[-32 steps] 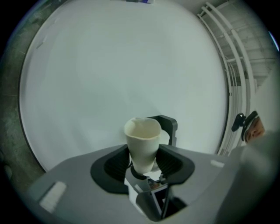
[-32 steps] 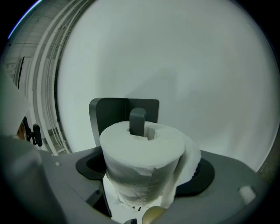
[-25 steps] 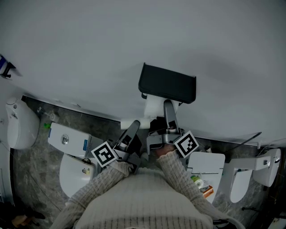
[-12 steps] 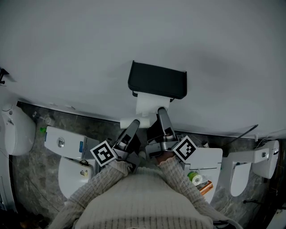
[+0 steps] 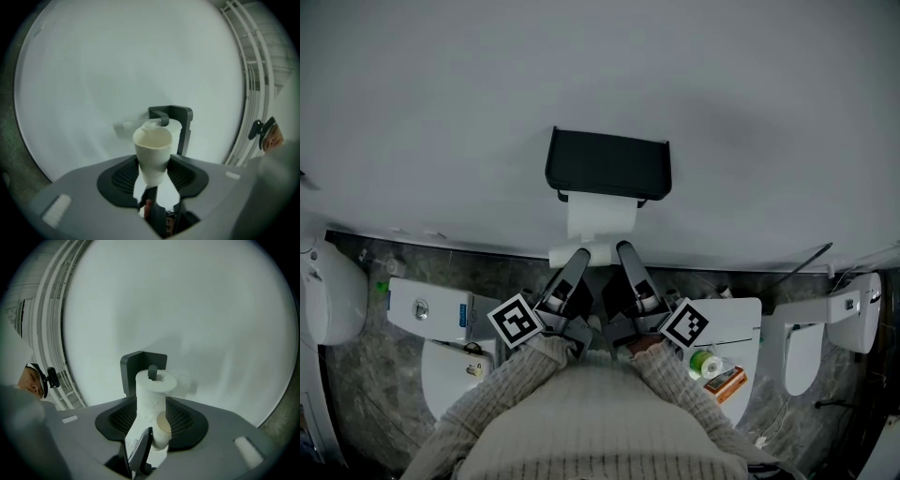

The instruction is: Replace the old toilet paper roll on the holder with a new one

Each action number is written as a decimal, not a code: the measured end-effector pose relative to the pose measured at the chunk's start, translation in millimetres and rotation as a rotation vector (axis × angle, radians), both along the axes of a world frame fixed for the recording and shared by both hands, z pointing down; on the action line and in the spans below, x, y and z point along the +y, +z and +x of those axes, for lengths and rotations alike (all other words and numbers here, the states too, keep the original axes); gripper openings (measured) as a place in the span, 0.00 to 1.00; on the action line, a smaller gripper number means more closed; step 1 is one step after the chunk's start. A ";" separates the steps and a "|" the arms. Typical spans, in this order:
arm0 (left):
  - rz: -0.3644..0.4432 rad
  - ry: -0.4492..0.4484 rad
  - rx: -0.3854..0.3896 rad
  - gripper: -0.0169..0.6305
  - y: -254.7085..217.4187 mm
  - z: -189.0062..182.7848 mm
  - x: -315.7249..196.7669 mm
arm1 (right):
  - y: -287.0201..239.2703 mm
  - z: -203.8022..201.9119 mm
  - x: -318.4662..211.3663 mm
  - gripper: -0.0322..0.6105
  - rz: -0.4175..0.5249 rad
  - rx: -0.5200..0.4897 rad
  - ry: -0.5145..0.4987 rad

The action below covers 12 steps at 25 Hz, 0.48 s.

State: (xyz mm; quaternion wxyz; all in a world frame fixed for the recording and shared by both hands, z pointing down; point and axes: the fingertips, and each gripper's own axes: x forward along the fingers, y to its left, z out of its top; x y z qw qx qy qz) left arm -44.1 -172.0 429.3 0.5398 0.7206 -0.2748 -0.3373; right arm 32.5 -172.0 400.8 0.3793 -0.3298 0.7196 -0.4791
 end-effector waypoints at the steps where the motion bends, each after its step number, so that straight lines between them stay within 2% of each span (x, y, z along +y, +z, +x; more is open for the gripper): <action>1: 0.000 0.003 0.004 0.30 0.0 0.9 -0.3 | 0.0 0.9 1.5 0.32 0.002 0.001 0.005; 9: 0.023 0.020 -0.005 0.30 -4.3 7.2 0.5 | -2.3 1.7 13.7 0.09 0.029 0.034 0.010; 12: 0.024 0.031 -0.008 0.30 -4.1 10.9 0.9 | -6.1 0.1 15.4 0.05 0.053 0.038 -0.001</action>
